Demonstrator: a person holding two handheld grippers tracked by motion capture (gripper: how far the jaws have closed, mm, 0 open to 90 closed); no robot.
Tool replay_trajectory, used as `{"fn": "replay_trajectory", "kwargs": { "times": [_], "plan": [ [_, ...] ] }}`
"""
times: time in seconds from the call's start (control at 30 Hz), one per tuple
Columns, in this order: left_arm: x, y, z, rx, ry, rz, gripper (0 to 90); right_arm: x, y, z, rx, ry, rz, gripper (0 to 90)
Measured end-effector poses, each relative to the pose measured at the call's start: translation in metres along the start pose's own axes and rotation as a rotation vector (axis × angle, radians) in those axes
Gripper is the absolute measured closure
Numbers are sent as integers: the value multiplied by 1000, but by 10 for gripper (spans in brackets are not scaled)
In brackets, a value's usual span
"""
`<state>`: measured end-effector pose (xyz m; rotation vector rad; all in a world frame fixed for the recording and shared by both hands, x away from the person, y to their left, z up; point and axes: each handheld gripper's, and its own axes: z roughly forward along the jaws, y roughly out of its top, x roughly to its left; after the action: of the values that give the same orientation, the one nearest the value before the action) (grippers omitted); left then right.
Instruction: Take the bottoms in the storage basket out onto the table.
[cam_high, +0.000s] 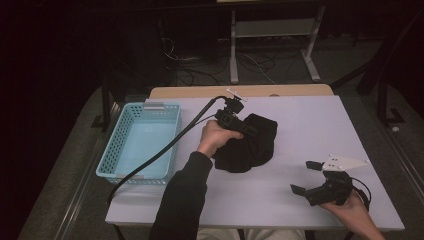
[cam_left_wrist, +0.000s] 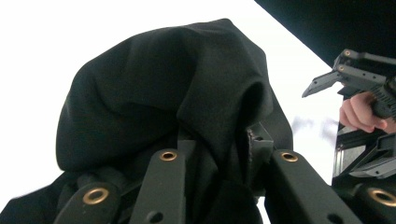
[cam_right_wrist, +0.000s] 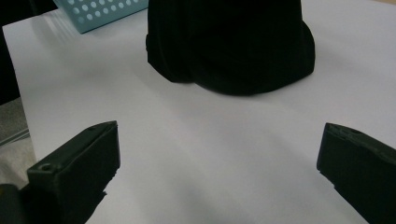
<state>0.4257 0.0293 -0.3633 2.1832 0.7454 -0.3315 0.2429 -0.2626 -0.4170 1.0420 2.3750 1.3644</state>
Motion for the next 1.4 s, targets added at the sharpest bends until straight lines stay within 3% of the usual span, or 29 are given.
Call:
{"fn": "replay_trajectory", "kwargs": {
  "times": [0.23,0.37,0.43,0.63,0.73,0.83,1.1,1.23,1.4],
  "plan": [
    [0,-9,21,21,-18,21,723,0,0,0,2,1,-4,0],
    [0,-13,32,30,-46,10,706,0,0,0,1,1,-3,0],
    [-1,-14,35,30,-59,-8,670,0,0,0,1,1,-3,0],
    [-4,-16,39,13,-78,0,520,0,0,1,3,3,-3,0],
    [-5,-16,39,10,-54,3,433,0,0,1,1,3,-1,0],
    [-5,-16,38,19,-43,-21,382,0,0,1,1,3,1,0],
    [-12,-13,29,-9,-2,18,144,0,0,1,2,4,0,0],
    [-14,-11,23,3,21,33,28,0,0,1,4,4,-1,0],
    [-16,-11,14,3,51,49,0,0,0,1,3,4,-1,0]
  ]
}}
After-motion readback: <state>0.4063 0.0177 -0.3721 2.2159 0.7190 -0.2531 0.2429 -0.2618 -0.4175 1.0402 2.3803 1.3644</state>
